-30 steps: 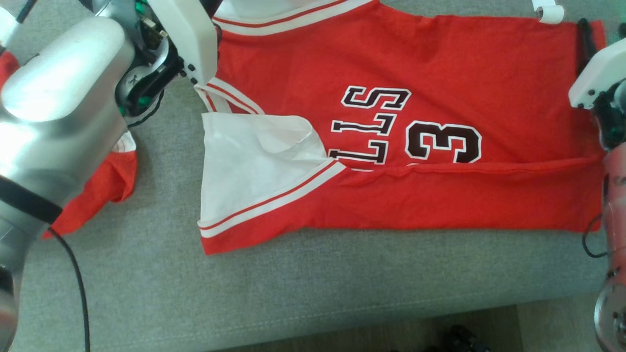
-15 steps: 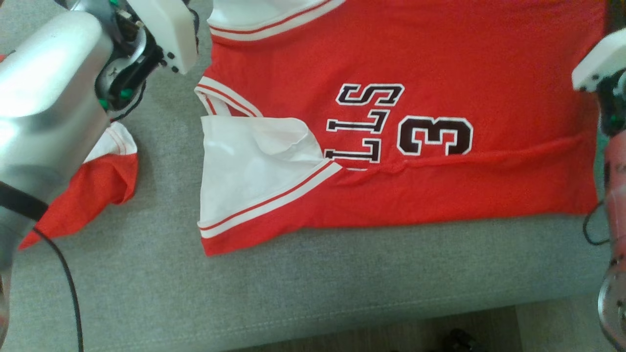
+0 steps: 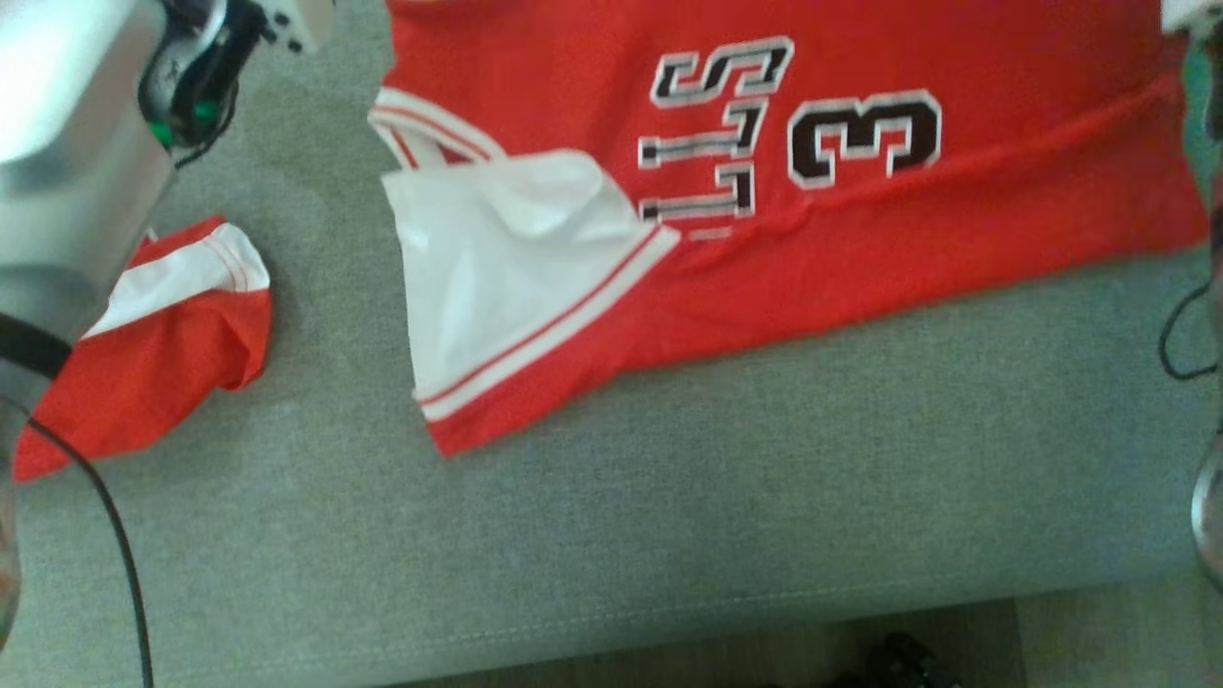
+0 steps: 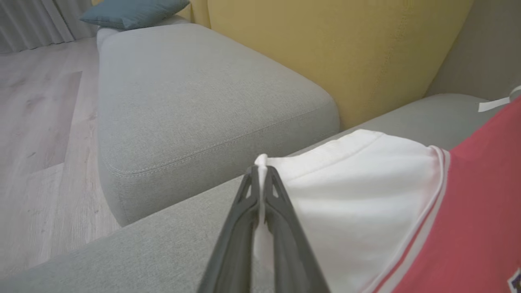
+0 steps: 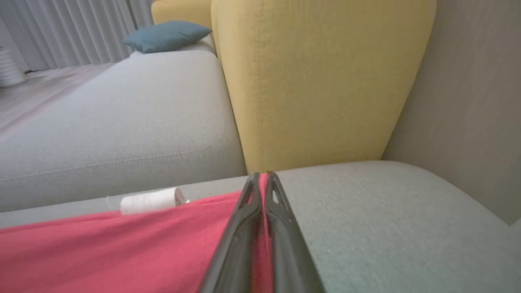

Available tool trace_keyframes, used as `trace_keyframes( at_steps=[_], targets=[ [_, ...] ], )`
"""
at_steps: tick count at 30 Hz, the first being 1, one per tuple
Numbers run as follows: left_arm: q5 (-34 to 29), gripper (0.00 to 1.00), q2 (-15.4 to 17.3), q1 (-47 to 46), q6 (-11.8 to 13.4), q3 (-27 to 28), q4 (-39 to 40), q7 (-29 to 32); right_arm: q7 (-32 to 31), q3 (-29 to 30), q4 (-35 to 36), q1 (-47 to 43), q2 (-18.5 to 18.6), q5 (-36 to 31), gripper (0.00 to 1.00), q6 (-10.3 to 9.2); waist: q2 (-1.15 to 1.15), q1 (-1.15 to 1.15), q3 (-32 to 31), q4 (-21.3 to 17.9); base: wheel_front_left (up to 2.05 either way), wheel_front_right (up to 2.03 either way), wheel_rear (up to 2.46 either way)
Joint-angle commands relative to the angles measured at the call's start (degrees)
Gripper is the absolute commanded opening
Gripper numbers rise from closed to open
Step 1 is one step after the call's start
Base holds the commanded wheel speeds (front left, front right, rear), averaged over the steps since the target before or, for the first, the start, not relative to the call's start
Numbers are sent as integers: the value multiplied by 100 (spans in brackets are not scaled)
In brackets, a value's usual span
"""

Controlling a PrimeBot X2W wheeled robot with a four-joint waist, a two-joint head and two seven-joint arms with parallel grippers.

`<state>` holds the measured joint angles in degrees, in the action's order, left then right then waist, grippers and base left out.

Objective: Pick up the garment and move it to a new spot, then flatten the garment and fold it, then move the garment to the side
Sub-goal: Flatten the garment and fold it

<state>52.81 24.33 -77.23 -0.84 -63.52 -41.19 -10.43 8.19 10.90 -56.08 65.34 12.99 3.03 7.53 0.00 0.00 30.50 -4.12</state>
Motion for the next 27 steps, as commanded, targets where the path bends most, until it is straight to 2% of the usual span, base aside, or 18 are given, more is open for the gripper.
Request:
trace_keyframes(
  at_steps=[1,8,13,18,27],
  targets=[
    [-47,0,170,-389,76,304,-13,-83,101,-46,135,195,45,6,0,-4,0,0,16,5,0,0,0],
    [-119,0,-69,-398,88,411,-384,-360,359,-192,-228,319,-9,31,0,-4,0,0,-6,49,0,0,0],
    [-179,0,-156,-99,-66,353,-365,-420,462,-294,-433,122,29,186,0,-4,0,0,-140,108,0,0,0],
    [-278,0,-118,224,-194,193,-103,-435,492,-413,-615,-134,154,387,0,-4,0,0,-373,171,0,0,0],
    [-248,0,32,963,-130,-104,754,-297,152,-516,-923,-674,354,1006,0,-4,0,0,-864,355,0,0,0]
  ],
)
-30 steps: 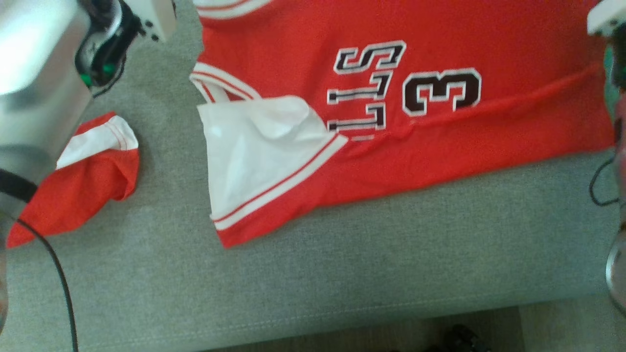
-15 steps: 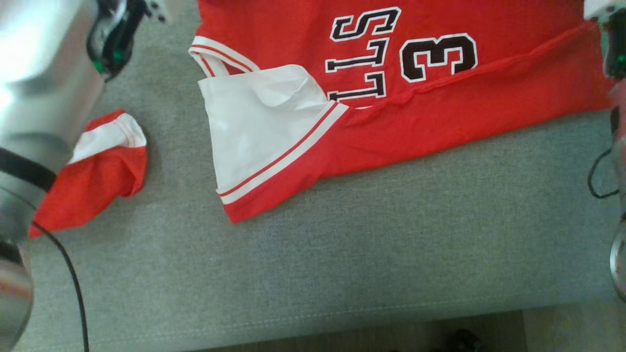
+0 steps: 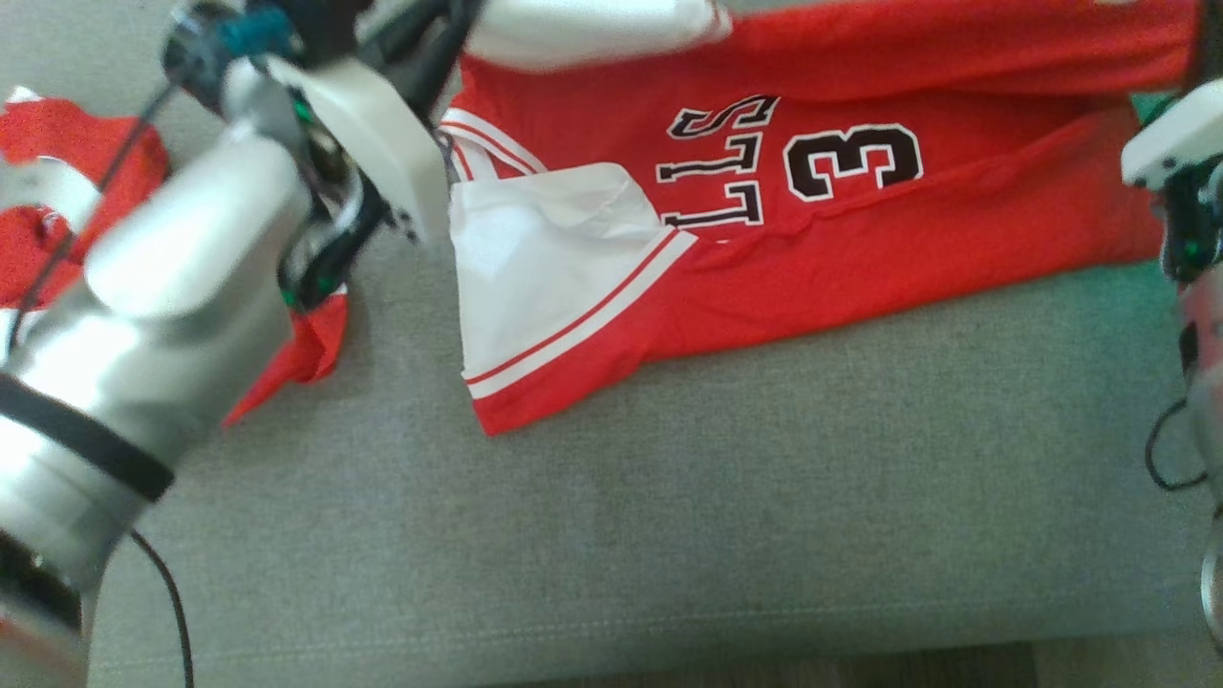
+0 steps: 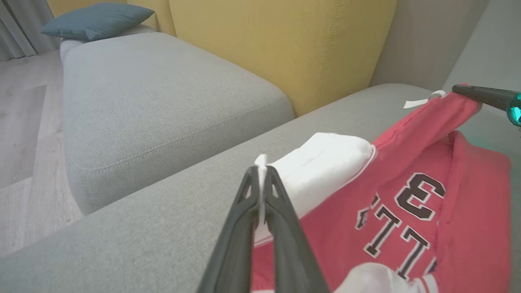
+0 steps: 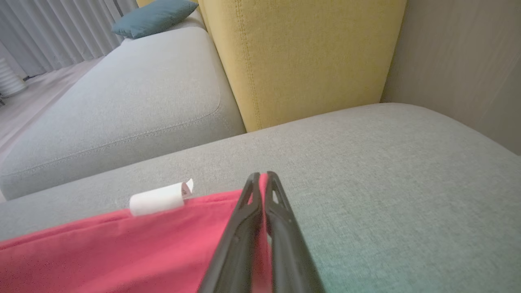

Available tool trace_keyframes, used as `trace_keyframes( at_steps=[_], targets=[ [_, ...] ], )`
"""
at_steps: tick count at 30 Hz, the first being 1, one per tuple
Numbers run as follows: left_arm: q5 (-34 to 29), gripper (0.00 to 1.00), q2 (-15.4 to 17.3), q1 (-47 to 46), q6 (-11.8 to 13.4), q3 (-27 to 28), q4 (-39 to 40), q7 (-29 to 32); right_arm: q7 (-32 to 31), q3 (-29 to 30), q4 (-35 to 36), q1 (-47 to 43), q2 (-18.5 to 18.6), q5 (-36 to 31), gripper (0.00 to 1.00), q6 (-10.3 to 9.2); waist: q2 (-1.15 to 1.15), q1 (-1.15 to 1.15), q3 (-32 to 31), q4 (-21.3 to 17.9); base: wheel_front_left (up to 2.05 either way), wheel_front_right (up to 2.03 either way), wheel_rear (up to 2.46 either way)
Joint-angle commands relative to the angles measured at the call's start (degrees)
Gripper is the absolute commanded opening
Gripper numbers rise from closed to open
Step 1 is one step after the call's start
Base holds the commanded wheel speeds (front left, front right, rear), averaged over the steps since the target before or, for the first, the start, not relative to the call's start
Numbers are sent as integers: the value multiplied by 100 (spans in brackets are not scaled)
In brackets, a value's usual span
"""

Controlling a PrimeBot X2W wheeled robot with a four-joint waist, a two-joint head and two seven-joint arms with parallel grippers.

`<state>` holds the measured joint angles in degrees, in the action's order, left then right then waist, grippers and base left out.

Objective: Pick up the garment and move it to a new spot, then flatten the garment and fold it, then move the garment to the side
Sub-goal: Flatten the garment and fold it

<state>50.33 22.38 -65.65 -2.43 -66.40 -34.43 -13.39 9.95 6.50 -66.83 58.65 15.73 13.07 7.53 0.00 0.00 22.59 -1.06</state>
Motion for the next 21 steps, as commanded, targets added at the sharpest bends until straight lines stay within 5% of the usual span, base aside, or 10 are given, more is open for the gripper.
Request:
trace_keyframes(
  at_steps=[1,12,21],
  targets=[
    [23,0,237,-94,48,151,203,33,-56,-120,144,-80,125,36,0,-4,0,0,-124,69,0,0,0],
    [206,0,738,791,395,-104,1601,378,-603,-601,114,-588,502,218,0,-4,0,0,-449,112,0,0,0],
    [244,0,1028,1244,351,-421,2287,854,-1094,-963,225,-861,591,393,0,-4,0,0,-532,90,0,0,0]
  ],
)
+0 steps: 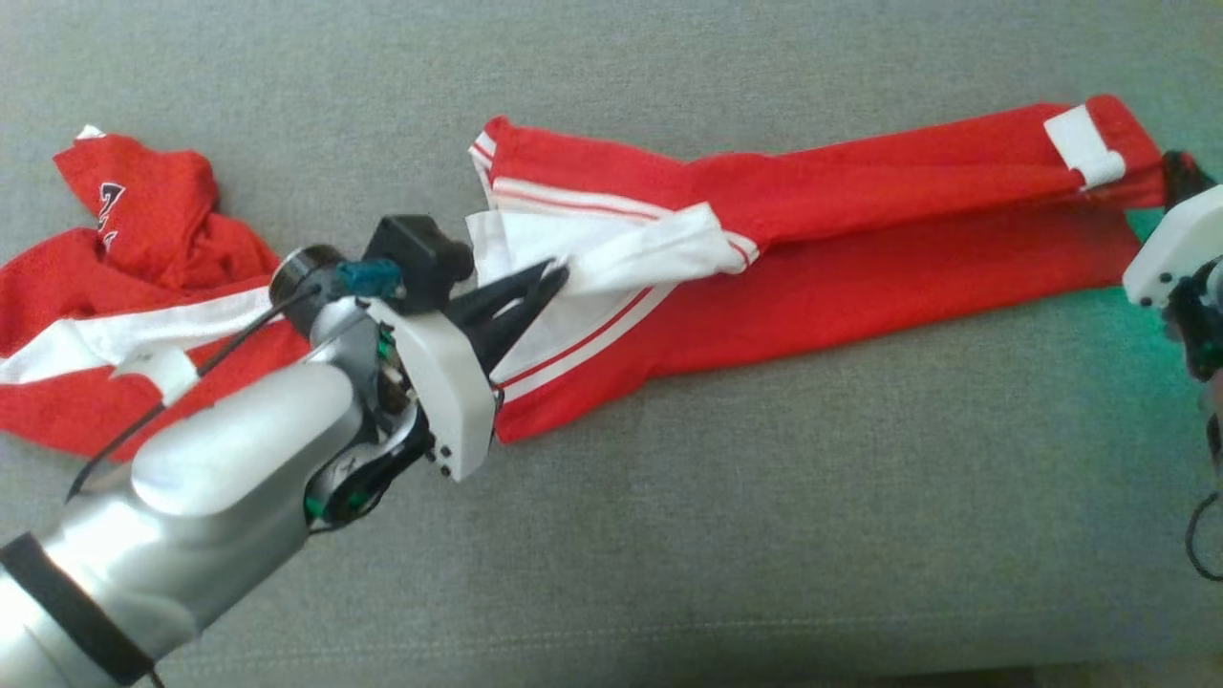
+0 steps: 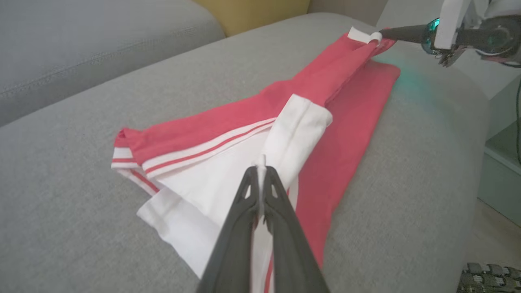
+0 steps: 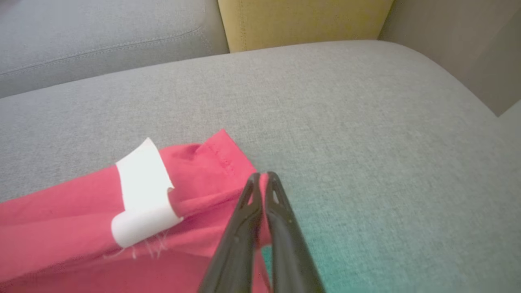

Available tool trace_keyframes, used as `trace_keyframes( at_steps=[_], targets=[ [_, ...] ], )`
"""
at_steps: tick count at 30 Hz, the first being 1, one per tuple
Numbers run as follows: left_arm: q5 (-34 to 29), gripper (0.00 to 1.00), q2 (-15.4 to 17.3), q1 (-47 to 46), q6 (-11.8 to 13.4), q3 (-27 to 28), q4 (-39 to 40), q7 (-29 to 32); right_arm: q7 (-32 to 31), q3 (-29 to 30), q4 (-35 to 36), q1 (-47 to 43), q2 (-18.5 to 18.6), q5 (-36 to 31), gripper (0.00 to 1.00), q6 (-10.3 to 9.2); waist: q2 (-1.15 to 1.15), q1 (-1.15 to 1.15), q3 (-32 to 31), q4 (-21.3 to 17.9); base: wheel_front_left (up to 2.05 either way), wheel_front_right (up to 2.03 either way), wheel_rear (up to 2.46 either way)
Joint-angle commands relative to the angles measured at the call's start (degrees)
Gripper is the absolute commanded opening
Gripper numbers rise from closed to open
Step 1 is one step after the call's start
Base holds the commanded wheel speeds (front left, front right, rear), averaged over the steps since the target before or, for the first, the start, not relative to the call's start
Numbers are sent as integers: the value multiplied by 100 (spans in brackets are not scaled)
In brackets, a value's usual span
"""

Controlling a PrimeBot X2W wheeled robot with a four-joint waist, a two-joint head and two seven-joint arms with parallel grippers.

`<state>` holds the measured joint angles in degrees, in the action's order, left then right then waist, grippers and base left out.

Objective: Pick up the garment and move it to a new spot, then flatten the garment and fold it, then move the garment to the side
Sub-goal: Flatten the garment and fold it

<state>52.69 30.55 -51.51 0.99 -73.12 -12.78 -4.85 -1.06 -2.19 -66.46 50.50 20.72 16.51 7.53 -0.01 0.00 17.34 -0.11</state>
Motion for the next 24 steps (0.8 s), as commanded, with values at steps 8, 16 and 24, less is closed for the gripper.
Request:
trace_keyframes(
  at_steps=[8,16,24],
  targets=[
    [343,0,313,237,-78,154,359,461,-647,-571,520,-439,199,385,0,-4,1,0,-161,-79,0,0,0],
    [499,0,346,415,-80,132,264,599,-1298,-930,931,-759,332,714,27,-4,1,0,-224,-155,0,0,0],
    [438,100,205,527,129,215,23,293,-1237,-800,1523,-897,412,916,100,-4,1,0,-327,-187,0,0,0]
  ],
)
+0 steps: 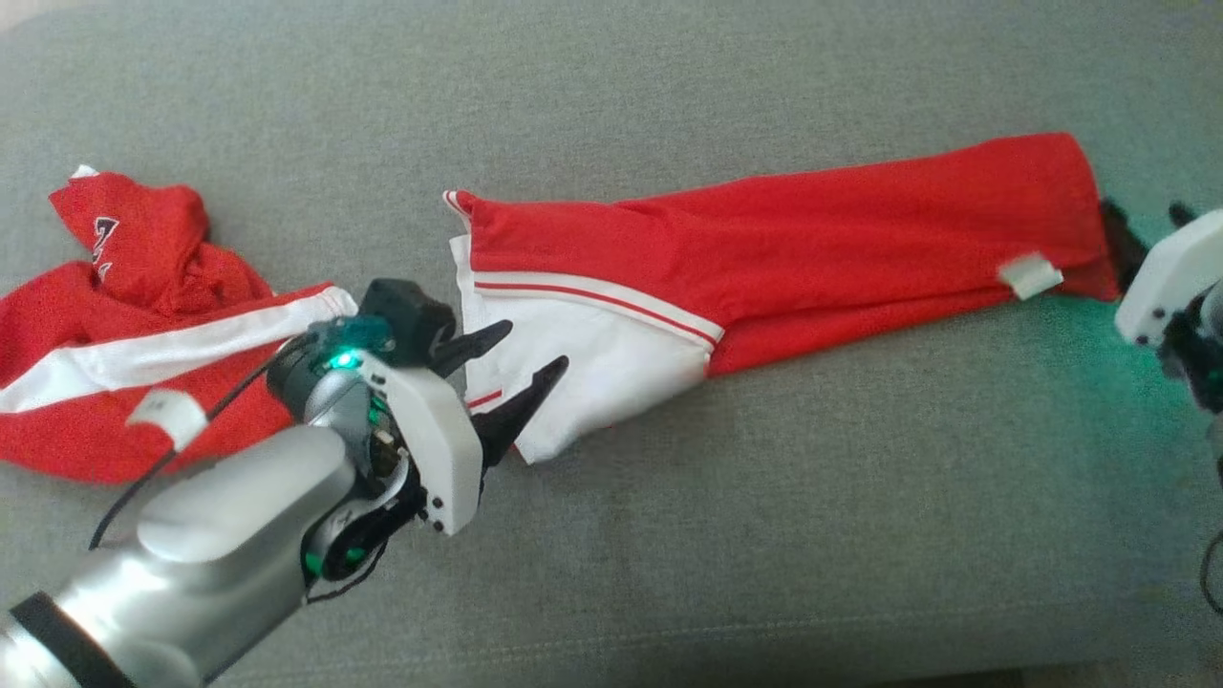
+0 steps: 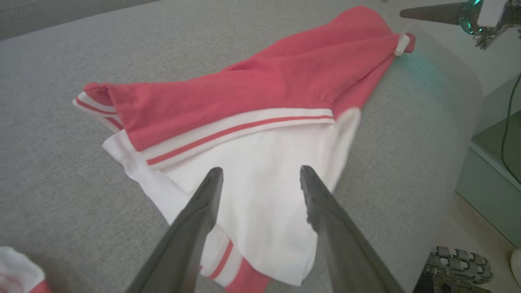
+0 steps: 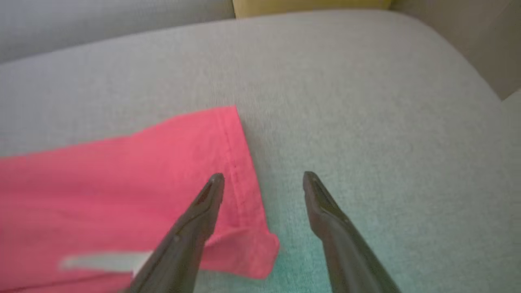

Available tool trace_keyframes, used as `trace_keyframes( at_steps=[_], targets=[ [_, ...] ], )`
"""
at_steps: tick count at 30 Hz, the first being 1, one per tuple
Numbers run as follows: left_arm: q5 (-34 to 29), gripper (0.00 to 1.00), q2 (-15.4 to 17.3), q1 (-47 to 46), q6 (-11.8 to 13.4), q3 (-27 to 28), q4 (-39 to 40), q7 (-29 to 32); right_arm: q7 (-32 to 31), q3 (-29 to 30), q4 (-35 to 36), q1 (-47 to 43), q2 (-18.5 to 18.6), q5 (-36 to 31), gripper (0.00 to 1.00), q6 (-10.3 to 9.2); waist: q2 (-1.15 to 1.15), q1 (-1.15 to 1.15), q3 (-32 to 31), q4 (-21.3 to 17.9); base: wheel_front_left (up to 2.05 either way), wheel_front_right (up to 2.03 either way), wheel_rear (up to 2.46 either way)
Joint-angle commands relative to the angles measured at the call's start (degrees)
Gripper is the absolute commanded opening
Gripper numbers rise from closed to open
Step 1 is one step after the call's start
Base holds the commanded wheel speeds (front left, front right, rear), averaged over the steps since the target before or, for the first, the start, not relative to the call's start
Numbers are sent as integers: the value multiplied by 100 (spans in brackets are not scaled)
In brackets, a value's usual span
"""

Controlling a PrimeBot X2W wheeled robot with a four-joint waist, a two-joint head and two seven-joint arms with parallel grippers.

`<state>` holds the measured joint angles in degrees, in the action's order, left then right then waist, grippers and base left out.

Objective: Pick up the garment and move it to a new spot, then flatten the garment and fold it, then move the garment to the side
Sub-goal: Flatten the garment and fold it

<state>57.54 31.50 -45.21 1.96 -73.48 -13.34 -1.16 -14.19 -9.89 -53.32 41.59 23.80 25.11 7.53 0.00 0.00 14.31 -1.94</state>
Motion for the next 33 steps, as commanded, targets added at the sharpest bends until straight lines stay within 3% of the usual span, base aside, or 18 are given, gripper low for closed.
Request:
trace_keyframes(
  at_steps=[1,7,10,13,14,15,22,27,33],
  targets=[
    [-56,100,94,-89,96,300,33,-172,144,13,318,-23,80,90,100,-4,0,0,-51,-9,0,0,0],
    [72,100,-83,139,633,977,-358,-1164,946,152,1174,-262,-102,22,100,-4,0,0,-216,-30,0,0,0],
    [218,100,-324,468,871,1940,-363,-1374,1433,62,1939,-613,-328,129,100,-4,0,0,-333,-15,0,0,0],
    [-295,100,-589,909,972,3012,-66,-1380,1818,-19,2450,-943,-396,28,100,-4,0,0,-404,19,0,0,0],
    [-295,100,-589,909,972,3012,-66,-1380,1818,-19,2450,-943,-396,28,100,-4,0,0,-404,19,0,0,0],
    [-471,100,-718,1120,958,3358,37,-1381,1942,11,2573,-1064,-445,-7,100,-4,0,0,-438,33,0,0,0],
    [-1825,100,-1715,2545,537,5098,568,-1383,2602,236,3077,-1889,-925,-579,100,-4,0,0,-678,105,0,0,0],
    [-2647,100,-2336,3164,68,5786,693,-1383,2714,510,3164,-2244,-1201,-842,100,-4,0,0,-794,174,0,0,0],
    [-3225,100,-2694,3347,-357,6186,555,-1383,2694,702,3269,-2310,-1292,-1124,100,-4,0,0,-742,278,0,0,0]
  ],
)
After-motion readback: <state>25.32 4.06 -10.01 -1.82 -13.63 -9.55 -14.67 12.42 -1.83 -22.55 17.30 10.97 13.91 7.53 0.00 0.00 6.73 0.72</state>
